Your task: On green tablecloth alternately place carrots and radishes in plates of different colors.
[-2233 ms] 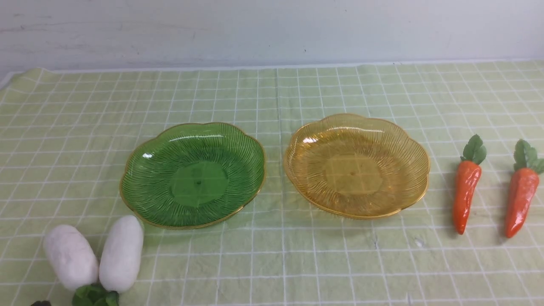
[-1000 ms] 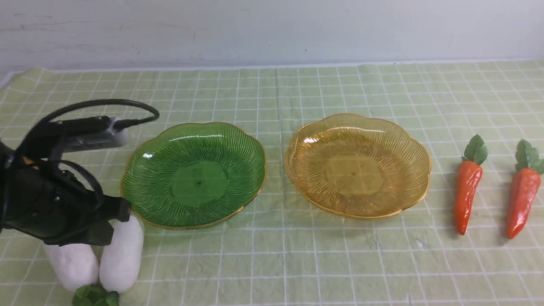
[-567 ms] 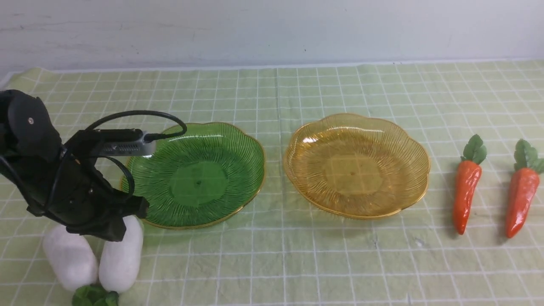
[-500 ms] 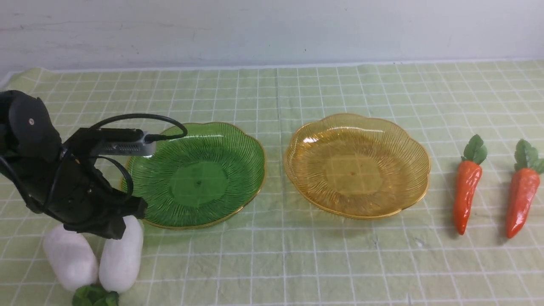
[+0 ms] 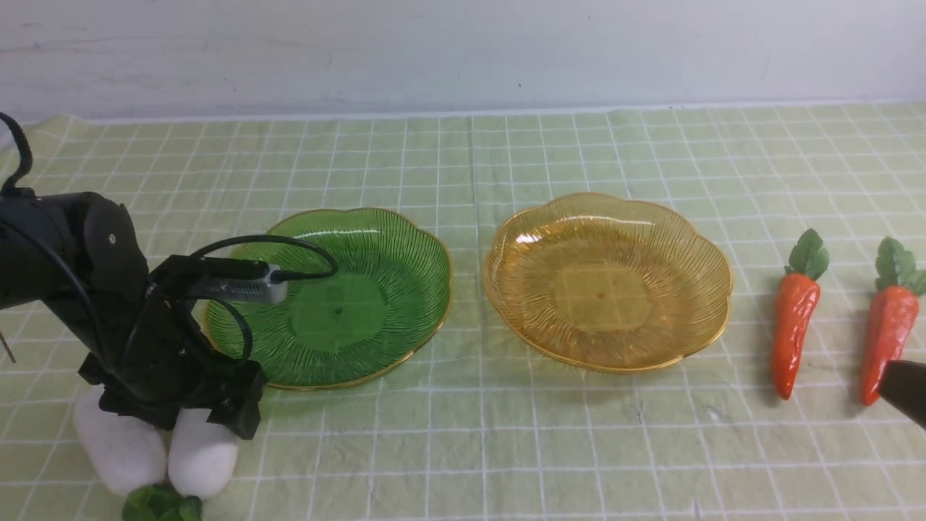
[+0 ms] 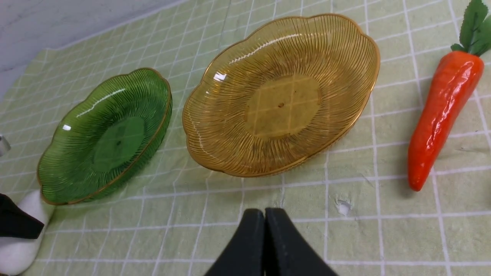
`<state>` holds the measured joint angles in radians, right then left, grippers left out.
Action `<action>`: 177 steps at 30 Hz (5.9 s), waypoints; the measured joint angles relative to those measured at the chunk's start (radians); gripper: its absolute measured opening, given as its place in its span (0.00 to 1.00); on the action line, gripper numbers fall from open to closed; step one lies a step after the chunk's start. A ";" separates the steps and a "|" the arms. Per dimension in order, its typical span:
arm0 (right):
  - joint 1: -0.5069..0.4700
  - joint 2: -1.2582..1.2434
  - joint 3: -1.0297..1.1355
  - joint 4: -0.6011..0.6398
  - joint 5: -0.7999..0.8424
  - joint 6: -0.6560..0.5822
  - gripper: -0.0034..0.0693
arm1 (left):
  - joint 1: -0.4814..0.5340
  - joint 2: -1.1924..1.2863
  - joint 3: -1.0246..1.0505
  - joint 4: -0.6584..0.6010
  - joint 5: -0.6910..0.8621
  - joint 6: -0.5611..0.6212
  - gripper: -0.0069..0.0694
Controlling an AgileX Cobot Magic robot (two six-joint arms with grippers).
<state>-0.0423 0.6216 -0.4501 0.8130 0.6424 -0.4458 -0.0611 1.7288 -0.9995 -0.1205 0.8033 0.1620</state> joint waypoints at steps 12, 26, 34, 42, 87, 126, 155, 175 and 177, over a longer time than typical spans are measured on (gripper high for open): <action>0.000 0.000 0.000 0.000 0.002 -0.002 0.03 | 0.000 -0.148 -0.095 -0.123 0.215 0.000 0.70; 0.000 0.000 0.000 0.004 0.003 -0.005 0.03 | -0.002 -0.066 -0.228 -0.314 -0.222 0.008 0.70; 0.000 0.000 0.000 0.007 0.004 -0.007 0.03 | 0.000 0.056 -0.231 -0.319 -0.229 0.006 0.77; 0.000 0.000 0.000 0.007 0.012 -0.007 0.03 | 0.058 -0.042 -0.232 -0.304 -0.124 0.008 0.84; 0.000 0.000 0.000 0.041 0.044 -0.038 0.03 | 0.247 0.067 -0.081 0.076 0.163 -0.229 0.77; 0.000 0.597 -0.512 -0.590 0.258 0.446 0.04 | -0.170 0.172 -0.583 -0.157 0.125 -0.136 0.76; 0.000 1.339 -0.770 -0.674 0.027 0.506 0.48 | -0.188 -0.732 -0.046 -0.109 0.317 -0.090 0.08; 0.287 1.377 -1.059 -0.268 0.121 0.299 0.48 | -0.188 -0.750 -0.029 -0.097 0.318 -0.090 0.08; 0.287 1.401 -1.093 -0.268 0.163 0.299 0.56 | -0.188 -0.750 -0.029 -0.093 0.323 -0.090 0.08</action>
<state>0.2451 2.0227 -1.5426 0.5450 0.8050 -0.1465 -0.2492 0.9784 -1.0287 -0.2137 1.1259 0.0717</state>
